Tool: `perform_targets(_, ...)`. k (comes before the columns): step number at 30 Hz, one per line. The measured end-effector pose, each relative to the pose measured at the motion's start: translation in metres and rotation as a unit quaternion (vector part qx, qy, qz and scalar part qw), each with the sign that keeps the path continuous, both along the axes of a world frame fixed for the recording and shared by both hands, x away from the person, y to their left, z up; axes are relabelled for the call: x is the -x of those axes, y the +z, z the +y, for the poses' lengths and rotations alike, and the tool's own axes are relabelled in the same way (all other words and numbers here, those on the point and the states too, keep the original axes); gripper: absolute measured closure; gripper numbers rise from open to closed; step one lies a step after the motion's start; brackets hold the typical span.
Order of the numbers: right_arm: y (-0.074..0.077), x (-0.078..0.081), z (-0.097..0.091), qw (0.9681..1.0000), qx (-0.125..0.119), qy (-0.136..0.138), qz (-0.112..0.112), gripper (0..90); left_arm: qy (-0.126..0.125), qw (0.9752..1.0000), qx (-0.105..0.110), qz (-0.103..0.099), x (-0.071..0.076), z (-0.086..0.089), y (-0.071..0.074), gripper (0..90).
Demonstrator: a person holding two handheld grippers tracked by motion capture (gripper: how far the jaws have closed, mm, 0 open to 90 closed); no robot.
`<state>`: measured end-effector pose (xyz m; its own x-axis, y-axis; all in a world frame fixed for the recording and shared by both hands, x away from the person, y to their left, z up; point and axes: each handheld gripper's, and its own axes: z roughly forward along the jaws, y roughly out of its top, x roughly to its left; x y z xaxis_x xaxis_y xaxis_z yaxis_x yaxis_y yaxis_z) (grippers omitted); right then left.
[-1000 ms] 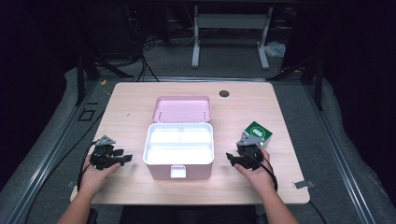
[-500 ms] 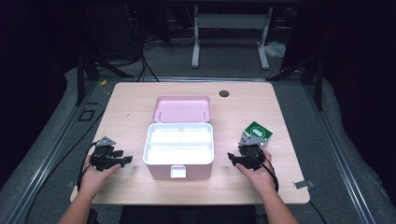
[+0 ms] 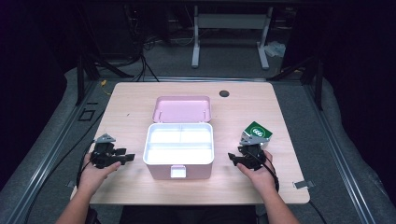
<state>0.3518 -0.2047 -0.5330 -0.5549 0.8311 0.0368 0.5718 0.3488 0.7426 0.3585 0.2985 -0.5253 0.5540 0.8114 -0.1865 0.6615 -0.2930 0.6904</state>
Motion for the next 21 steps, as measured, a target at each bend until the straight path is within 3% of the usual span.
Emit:
perform_targets(4,0.000,0.000,0.001,1.0000,0.004,-0.005,-0.002,46.9,0.002,0.9998,0.020,0.001,-0.005,-0.003,0.012,47.9)
perform_targets(11,0.000,0.001,-0.001,1.0000,-0.002,-0.009,-0.004,46.9,-0.022,0.9995,0.020,0.007,-0.017,-0.009,0.030,55.4)
perform_targets(21,0.001,0.002,-0.001,0.9999,-0.003,-0.012,-0.003,46.8,-0.069,0.9975,0.014,-0.001,-0.023,-0.023,0.069,57.3)
